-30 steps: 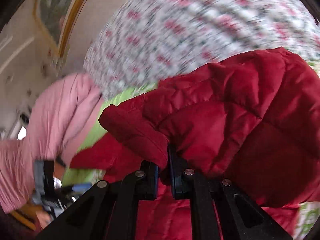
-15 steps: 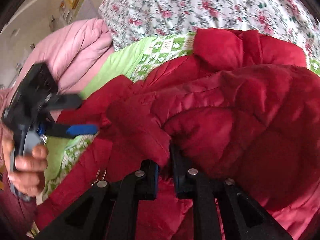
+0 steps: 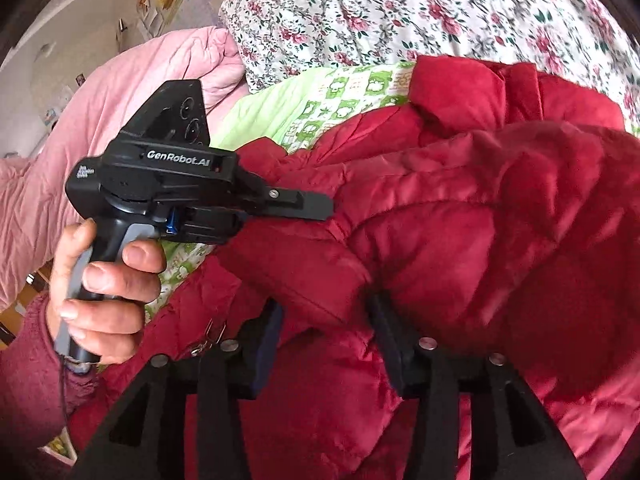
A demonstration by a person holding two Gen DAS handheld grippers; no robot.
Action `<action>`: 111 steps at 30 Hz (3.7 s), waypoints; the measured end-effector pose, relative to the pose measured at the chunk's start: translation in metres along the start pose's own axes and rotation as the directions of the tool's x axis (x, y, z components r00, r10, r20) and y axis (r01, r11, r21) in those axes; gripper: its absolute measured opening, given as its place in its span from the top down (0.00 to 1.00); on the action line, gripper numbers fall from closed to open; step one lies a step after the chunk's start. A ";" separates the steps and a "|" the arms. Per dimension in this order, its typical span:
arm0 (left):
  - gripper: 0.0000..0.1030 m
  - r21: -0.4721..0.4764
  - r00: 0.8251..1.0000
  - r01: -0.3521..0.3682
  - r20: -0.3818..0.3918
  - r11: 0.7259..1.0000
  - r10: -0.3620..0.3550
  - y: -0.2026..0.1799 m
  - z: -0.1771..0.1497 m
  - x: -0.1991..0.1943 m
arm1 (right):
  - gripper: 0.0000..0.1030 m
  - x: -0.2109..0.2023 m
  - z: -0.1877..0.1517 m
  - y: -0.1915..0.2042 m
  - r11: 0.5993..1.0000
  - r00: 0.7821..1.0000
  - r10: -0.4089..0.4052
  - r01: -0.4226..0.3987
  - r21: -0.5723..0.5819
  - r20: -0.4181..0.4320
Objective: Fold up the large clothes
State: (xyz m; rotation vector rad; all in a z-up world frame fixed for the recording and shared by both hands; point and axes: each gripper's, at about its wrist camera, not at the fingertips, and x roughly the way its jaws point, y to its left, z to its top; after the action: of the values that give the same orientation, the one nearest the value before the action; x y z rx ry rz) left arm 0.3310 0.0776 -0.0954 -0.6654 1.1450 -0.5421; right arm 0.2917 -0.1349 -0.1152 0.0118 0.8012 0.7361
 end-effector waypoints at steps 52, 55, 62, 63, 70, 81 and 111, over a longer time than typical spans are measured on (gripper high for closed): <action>0.68 0.346 0.946 -0.325 0.113 0.880 0.304 -0.069 -0.014 0.045 | 0.36 0.008 0.026 -0.108 0.916 0.924 -0.374 0.381 0.123 -0.079; 0.77 0.313 0.956 -0.292 0.109 0.904 0.272 -0.056 -0.013 0.034 | 0.35 0.008 0.023 -0.119 0.926 0.942 -0.328 0.336 0.173 -0.071; 0.98 0.163 0.980 -0.184 0.106 0.969 0.169 -0.022 -0.011 0.002 | 0.34 0.001 0.023 -0.111 0.926 0.940 -0.338 0.341 0.161 -0.044; 0.98 0.158 0.977 -0.191 0.123 0.969 0.173 -0.020 -0.014 -0.006 | 0.34 -0.002 0.024 -0.106 0.928 0.941 -0.336 0.337 0.159 -0.035; 0.97 0.145 0.963 -0.229 0.179 0.963 0.202 -0.016 -0.030 -0.030 | 0.33 -0.027 0.020 -0.083 0.939 0.946 -0.323 0.316 0.139 0.034; 0.89 0.114 0.949 -0.236 0.241 0.965 0.203 -0.016 -0.050 -0.057 | 0.33 -0.058 0.018 -0.048 0.965 0.963 -0.253 0.244 0.100 0.088; 0.64 -0.468 0.781 -0.200 0.455 0.861 0.429 0.163 -0.100 -0.219 | 0.33 -0.103 -0.018 -0.015 0.982 0.977 -0.168 0.155 0.104 0.132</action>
State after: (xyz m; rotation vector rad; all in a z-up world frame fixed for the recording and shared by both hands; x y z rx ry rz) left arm 0.1739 0.3225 -0.0988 -0.8802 0.7894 0.1953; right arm 0.2404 -0.2129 -0.0650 0.0808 0.6919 0.5375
